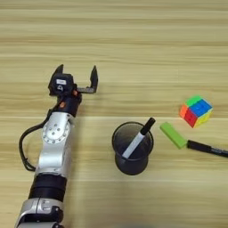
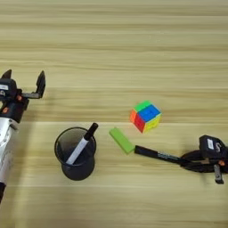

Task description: Move the objects on the table

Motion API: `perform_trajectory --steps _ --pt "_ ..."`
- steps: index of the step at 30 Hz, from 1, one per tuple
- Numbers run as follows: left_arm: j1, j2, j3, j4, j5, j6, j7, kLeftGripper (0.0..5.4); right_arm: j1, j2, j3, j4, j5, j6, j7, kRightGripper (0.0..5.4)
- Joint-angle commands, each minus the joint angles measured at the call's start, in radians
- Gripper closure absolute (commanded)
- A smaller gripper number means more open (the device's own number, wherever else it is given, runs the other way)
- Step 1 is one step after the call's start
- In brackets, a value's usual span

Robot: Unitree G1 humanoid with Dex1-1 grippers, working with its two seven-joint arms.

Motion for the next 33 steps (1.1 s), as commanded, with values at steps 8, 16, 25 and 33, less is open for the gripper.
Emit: perform_trajectory --steps 8,16,25,33 --pt "-0.007 0.004 -0.004 -0.001 0.002 0.001 -0.011 0.0 0.017 -0.008 -0.042 -0.149 0.104 0.071 0.011 4.6" --pt "-0.006 0.007 -0.014 -0.013 -0.004 0.005 -0.038 0.0 0.019 -0.008 -0.094 -0.278 0.176 0.134 -0.01 4.6" --pt "0.019 0.001 -0.052 -0.075 -0.027 0.023 -0.115 0.0 0.023 0.059 -0.141 -0.46 0.292 0.24 -0.099 4.6" --pt "0.055 0.002 -0.095 -0.201 -0.1 0.1 -0.207 0.0 0.028 0.154 -0.148 -0.546 0.326 0.269 -0.21 4.6"
